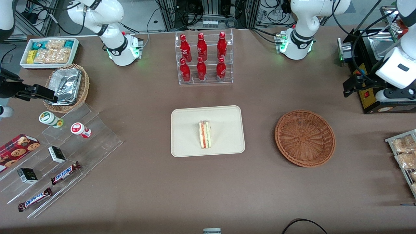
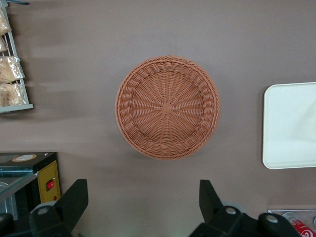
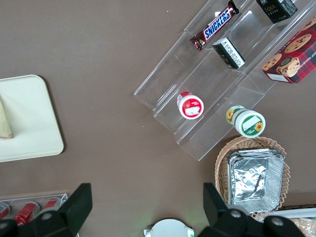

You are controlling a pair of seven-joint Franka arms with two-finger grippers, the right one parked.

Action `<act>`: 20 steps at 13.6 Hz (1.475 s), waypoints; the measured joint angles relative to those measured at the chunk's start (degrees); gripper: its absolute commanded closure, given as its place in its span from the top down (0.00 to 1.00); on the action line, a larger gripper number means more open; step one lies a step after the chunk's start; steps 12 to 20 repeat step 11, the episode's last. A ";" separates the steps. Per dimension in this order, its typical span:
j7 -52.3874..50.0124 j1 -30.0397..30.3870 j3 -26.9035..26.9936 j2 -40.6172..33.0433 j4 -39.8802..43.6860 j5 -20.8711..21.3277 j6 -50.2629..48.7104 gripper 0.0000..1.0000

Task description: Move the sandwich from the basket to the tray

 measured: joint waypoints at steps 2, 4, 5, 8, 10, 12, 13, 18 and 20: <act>0.20 0.15 -0.05 0.10 0.25 0.00 0.07 0.99; 0.20 0.98 -0.24 0.74 1.31 0.00 0.08 0.99; 0.33 1.61 -0.42 1.10 1.87 0.00 0.09 0.99; 1.84 2.77 -0.60 1.69 3.06 0.00 0.21 0.99; 1.98 2.98 -0.72 2.17 3.85 0.00 0.22 0.99; 1.98 3.05 -0.91 2.54 4.34 0.00 0.22 0.99; 1.98 3.05 -0.91 2.54 4.34 0.00 0.22 0.99; 1.98 3.05 -0.91 2.54 4.34 0.00 0.22 0.99; 1.98 3.05 -0.91 2.54 4.34 0.00 0.22 0.99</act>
